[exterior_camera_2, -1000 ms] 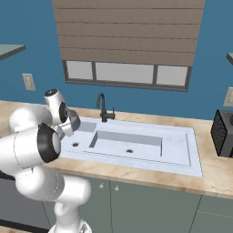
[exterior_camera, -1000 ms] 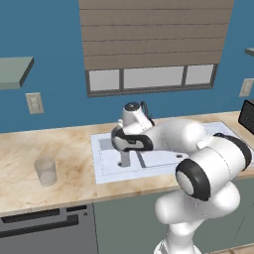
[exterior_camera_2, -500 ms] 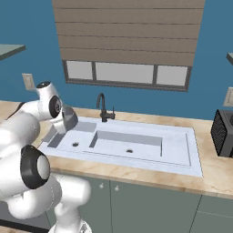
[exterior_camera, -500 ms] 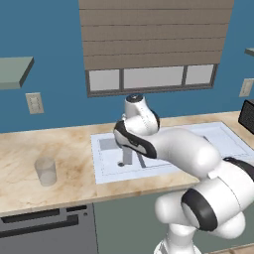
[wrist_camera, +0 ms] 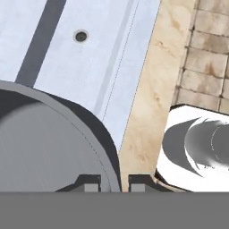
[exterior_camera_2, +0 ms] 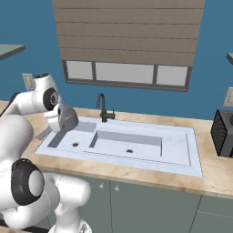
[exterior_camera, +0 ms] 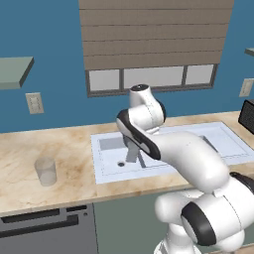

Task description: Move any existing items from the left basin to the right basin for drying. Then move the glass cup from the counter to the left basin of the sink for washing.

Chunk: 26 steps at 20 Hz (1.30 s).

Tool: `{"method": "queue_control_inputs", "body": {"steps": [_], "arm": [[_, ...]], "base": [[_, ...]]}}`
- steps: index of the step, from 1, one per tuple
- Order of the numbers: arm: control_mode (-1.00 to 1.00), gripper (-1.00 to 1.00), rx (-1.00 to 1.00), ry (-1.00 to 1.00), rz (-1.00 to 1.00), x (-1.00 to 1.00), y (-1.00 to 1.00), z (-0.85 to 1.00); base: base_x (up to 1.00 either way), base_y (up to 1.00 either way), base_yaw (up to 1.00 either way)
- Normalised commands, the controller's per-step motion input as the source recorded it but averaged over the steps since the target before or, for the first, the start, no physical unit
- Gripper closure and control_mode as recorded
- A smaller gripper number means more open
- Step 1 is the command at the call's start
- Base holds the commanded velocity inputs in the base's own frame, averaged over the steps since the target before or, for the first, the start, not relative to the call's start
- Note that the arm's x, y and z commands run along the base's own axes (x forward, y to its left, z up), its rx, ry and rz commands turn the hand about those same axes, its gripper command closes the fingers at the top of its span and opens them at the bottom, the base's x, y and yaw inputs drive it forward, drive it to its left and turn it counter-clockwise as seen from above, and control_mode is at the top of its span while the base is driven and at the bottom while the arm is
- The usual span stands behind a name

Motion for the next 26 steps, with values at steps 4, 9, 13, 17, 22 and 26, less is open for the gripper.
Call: {"method": "queue_control_inputs", "body": {"steps": [4, 9, 13, 17, 22, 26], "arm": [[-1.00, 1.00, 0.03, 0.12, -0.14, -0.46, -0.23, 0.14], [-1.00, 1.00, 0.04, 0.11, -0.13, -0.50, -0.27, 0.04], [-1.00, 1.00, 0.02, 0.08, -0.10, -0.34, -0.37, 0.00], [-1.00, 1.00, 0.00, 0.04, -0.08, -0.11, -0.49, 0.01], [-1.00, 1.00, 0.00, 0.01, -0.10, 0.00, -0.47, 0.04], [-1.00, 1.00, 0.00, 0.00, -0.12, 0.00, -0.41, 0.00]], "base": [[0.00, 0.00, 0.00], [0.00, 0.00, 0.00], [0.00, 0.00, 0.00], [0.00, 0.00, 0.00], [0.00, 0.00, 0.00], [0.00, 0.00, 0.00]]}}
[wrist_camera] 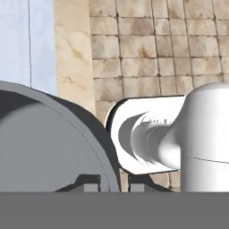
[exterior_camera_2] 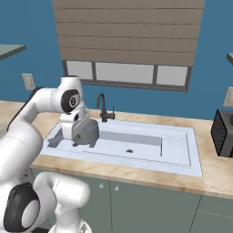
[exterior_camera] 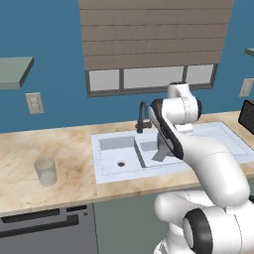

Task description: Move any existing items from the left basin to the right basin for drying. Then move the glass cup from the counter to the left basin of the sink for washing.

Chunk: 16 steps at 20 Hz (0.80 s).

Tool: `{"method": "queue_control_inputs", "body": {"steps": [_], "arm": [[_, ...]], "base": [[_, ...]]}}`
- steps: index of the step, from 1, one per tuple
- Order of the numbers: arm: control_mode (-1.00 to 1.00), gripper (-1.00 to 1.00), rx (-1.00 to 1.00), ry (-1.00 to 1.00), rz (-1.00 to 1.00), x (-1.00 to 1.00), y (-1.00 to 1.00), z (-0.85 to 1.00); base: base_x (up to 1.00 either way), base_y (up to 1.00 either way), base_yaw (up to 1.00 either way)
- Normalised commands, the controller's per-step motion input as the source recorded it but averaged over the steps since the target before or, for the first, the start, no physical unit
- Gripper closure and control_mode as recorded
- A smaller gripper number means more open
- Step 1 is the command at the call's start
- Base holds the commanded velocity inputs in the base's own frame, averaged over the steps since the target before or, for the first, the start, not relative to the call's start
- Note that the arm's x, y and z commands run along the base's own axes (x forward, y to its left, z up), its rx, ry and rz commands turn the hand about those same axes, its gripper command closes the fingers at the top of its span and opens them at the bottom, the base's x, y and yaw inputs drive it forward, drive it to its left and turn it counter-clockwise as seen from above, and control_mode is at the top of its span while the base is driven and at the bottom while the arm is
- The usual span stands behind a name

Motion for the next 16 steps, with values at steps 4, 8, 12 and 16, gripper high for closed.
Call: {"method": "queue_control_inputs", "body": {"steps": [4, 8, 12, 16], "arm": [[-1.00, 1.00, 0.00, 0.00, -0.13, 0.00, -0.41, 0.00], [-1.00, 1.00, 0.00, 0.00, -0.09, 0.00, -0.33, -0.07], [-1.00, 1.00, 0.00, 0.00, -0.12, 0.03, -0.25, -0.15], [-1.00, 1.00, 0.00, 0.00, -0.22, 0.12, -0.15, -0.04]], "base": [[0.00, 0.00, 0.00], [0.00, 0.00, 0.00], [0.00, 0.00, 0.00], [0.00, 0.00, 0.00]]}}
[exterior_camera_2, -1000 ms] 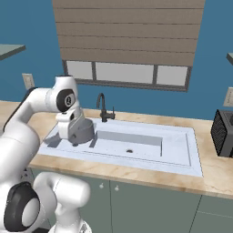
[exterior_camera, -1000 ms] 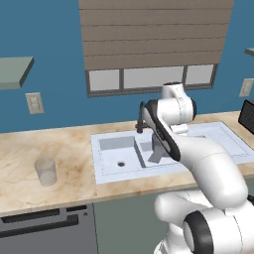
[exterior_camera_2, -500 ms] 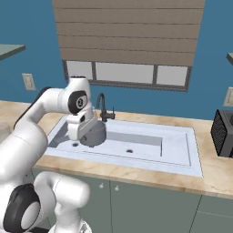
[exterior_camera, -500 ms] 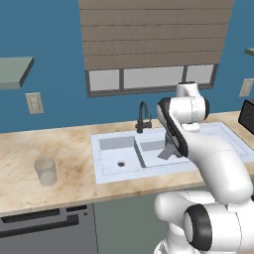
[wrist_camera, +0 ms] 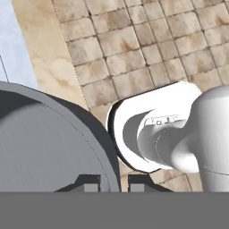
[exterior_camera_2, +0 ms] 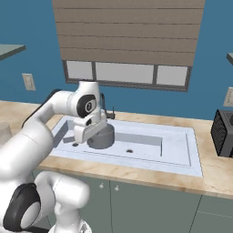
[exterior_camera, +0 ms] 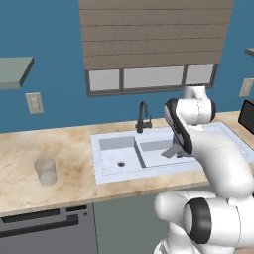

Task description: Move any existing items from the left basin to the right basin for drying. Then move the glass cup from the counter to the left basin of the sink for washing.

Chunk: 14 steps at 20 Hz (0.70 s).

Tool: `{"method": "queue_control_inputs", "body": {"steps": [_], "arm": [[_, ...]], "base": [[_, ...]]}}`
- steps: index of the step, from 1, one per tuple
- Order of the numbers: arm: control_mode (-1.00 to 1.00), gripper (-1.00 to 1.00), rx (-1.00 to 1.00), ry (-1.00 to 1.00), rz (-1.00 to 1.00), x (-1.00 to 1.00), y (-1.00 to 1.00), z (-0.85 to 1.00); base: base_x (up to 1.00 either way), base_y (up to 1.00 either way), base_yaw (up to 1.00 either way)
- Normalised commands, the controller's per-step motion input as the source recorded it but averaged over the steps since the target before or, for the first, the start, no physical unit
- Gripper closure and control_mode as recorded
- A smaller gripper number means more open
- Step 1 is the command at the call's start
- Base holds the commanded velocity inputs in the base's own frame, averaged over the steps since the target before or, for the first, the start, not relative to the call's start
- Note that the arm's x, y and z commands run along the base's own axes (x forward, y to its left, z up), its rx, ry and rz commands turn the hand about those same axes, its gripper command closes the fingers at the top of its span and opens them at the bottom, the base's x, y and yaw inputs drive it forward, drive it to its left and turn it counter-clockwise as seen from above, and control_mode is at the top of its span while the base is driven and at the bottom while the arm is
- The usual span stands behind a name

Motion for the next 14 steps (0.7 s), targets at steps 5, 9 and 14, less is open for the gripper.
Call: {"method": "queue_control_inputs", "body": {"steps": [5, 9, 14], "arm": [[-1.00, 1.00, 0.00, 0.00, -0.25, 0.08, -0.10, 0.00], [-1.00, 1.00, 0.00, 0.00, -0.22, 0.22, -0.05, -0.05], [-1.00, 1.00, 0.00, 0.00, -0.17, 0.38, -0.03, -0.18]], "base": [[0.00, 0.00, 0.00], [0.00, 0.00, 0.00], [0.00, 0.00, 0.00]]}}
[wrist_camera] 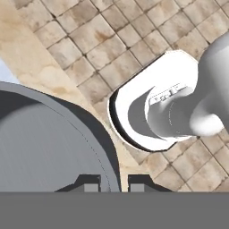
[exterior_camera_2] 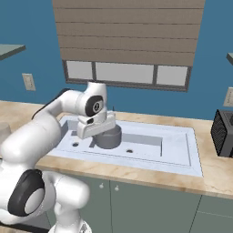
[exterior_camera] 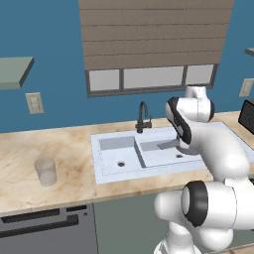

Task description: Move any existing items from the left basin to the right basin for drying. Then move the glass cup from the counter to the left basin of the sink for washing.

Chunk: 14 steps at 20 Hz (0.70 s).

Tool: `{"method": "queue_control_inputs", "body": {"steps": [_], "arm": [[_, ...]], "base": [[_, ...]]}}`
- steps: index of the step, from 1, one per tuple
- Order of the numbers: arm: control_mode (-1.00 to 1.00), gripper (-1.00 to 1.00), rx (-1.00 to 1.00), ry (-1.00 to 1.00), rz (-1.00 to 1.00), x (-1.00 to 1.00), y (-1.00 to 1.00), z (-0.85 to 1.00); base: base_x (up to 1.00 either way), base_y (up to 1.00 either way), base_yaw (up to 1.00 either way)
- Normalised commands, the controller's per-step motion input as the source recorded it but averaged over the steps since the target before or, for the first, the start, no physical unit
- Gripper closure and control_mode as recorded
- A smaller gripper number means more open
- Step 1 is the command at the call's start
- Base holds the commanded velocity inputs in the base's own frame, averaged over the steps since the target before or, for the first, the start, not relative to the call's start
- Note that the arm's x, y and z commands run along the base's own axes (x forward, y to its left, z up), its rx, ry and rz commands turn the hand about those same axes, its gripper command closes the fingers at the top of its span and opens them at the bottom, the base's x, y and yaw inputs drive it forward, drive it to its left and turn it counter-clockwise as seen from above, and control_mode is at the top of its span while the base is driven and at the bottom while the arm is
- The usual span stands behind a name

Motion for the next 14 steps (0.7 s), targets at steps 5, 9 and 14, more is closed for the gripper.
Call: {"method": "queue_control_inputs", "body": {"steps": [5, 9, 14], "arm": [[-1.00, 1.00, 0.00, 0.00, -0.01, 0.29, -0.06, -0.33], [-1.00, 1.00, 0.00, 0.00, -0.02, 0.05, -0.15, -0.27], [-1.00, 1.00, 0.00, -0.02, -0.05, 0.01, -0.19, -0.15]], "base": [[0.00, 0.00, 0.00], [0.00, 0.00, 0.00], [0.00, 0.00, 0.00]]}}
